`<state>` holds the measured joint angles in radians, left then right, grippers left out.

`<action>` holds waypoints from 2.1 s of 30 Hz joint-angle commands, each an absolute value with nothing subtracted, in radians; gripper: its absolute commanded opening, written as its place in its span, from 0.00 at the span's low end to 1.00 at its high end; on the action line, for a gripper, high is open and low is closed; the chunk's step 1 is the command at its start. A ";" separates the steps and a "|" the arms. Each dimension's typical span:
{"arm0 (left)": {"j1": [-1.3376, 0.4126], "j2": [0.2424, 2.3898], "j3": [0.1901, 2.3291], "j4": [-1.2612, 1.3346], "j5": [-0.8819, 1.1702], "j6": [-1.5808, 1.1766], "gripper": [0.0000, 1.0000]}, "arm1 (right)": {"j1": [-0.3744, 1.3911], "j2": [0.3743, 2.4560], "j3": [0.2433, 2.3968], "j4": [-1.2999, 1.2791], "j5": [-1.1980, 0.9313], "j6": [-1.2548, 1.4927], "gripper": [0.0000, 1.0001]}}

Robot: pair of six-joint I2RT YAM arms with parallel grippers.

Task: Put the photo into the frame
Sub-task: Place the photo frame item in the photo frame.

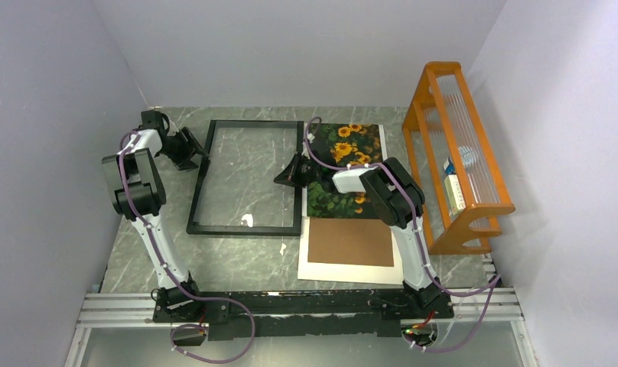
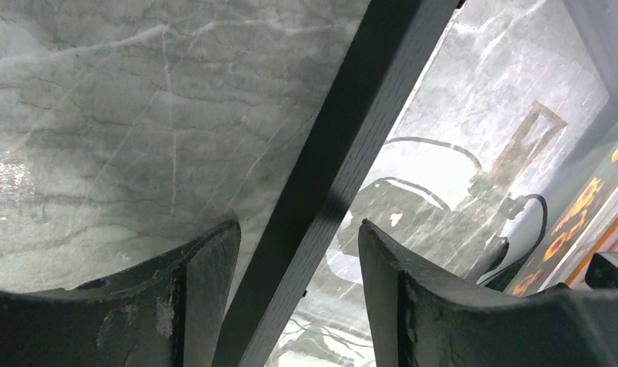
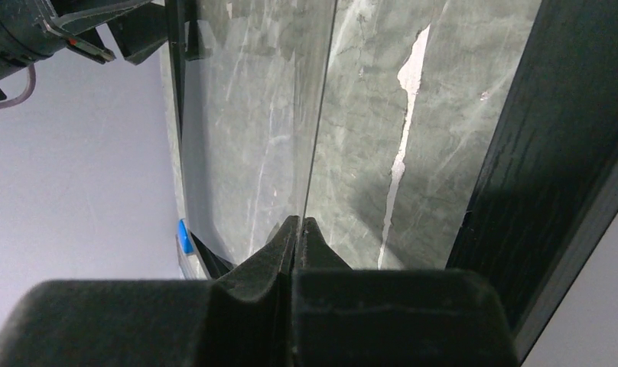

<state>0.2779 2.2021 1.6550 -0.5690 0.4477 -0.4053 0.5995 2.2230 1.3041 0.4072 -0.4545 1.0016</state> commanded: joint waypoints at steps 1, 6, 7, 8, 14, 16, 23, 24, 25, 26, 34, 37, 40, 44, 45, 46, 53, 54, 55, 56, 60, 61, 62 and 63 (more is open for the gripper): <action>0.260 2.301 1.638 -0.609 0.336 -0.360 0.66 | 0.603 2.185 1.345 0.412 -0.480 0.974 0.00; 0.251 2.314 1.656 -0.637 0.296 -0.355 0.65 | 0.603 2.200 1.370 0.402 -0.505 0.952 0.00; 0.250 2.315 1.658 -0.639 0.292 -0.353 0.65 | 0.604 2.200 1.374 0.396 -0.504 0.943 0.00; 0.249 2.315 1.658 -0.640 0.286 -0.354 0.65 | 0.603 2.200 1.376 0.390 -0.506 0.935 0.00; 0.245 2.321 1.666 -0.653 0.263 -0.347 0.64 | 0.602 2.222 1.405 0.371 -0.538 0.905 0.00; 0.243 2.321 1.665 -0.653 0.261 -0.345 0.64 | 0.602 2.226 1.412 0.363 -0.542 0.895 0.00; 0.243 2.326 1.668 -0.656 0.259 -0.345 0.64 | 0.598 2.235 1.422 0.346 -0.539 0.885 0.00; 0.242 2.326 1.670 -0.658 0.260 -0.344 0.64 | 0.598 2.237 1.422 0.346 -0.538 0.883 0.00; 0.241 2.327 1.671 -0.658 0.259 -0.344 0.64 | 0.597 2.237 1.426 0.340 -0.535 0.876 0.00; 0.241 2.327 1.672 -0.659 0.259 -0.344 0.64 | 0.597 2.238 1.430 0.330 -0.531 0.870 0.00; 0.241 2.333 1.676 -0.662 0.261 -0.341 0.64 | 0.593 2.243 1.440 0.310 -0.521 0.852 0.00; 0.241 2.334 1.677 -0.664 0.262 -0.339 0.64 | 0.591 2.243 1.440 0.306 -0.519 0.849 0.00; 0.241 2.332 1.675 -0.662 0.262 -0.339 0.64 | 0.590 2.244 1.443 0.306 -0.523 0.847 0.00; 0.241 2.337 1.678 -0.664 0.265 -0.339 0.64 | 0.591 2.245 1.444 0.306 -0.524 0.847 0.00; 0.242 2.337 1.678 -0.664 0.265 -0.339 0.64 | 0.591 2.244 1.446 0.304 -0.522 0.845 0.00; 0.241 2.337 1.678 -0.664 0.265 -0.339 0.64 | 0.591 2.246 1.448 0.301 -0.522 0.841 0.00; 0.241 2.339 1.684 -0.668 0.267 -0.337 0.64 | 0.590 2.250 1.459 0.284 -0.520 0.827 0.00; 0.242 2.338 1.686 -0.669 0.266 -0.337 0.64 | 0.590 2.249 1.461 0.282 -0.521 0.827 0.00; 0.241 2.338 1.687 -0.671 0.267 -0.337 0.64 | 0.591 2.249 1.461 0.282 -0.522 0.825 0.00; 0.241 2.337 1.689 -0.672 0.266 -0.337 0.64 | 0.591 2.248 1.462 0.282 -0.524 0.825 0.00; 0.241 2.329 1.692 -0.673 0.292 -0.330 0.71 | 0.589 2.240 1.457 0.296 -0.552 0.838 0.03; 0.243 2.324 1.691 -0.669 0.304 -0.331 0.73 | 0.589 2.240 1.456 0.299 -0.564 0.848 0.06; 0.243 2.320 1.689 -0.663 0.319 -0.332 0.74 | 0.587 2.241 1.454 0.309 -0.576 0.866 0.10; 0.242 2.316 1.688 -0.658 0.334 -0.333 0.76 | 0.586 2.242 1.448 0.325 -0.588 0.882 0.13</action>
<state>0.2478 2.2318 1.7313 -0.6544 0.3847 -0.3851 0.5884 2.2459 1.4204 0.2676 -0.5232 0.8562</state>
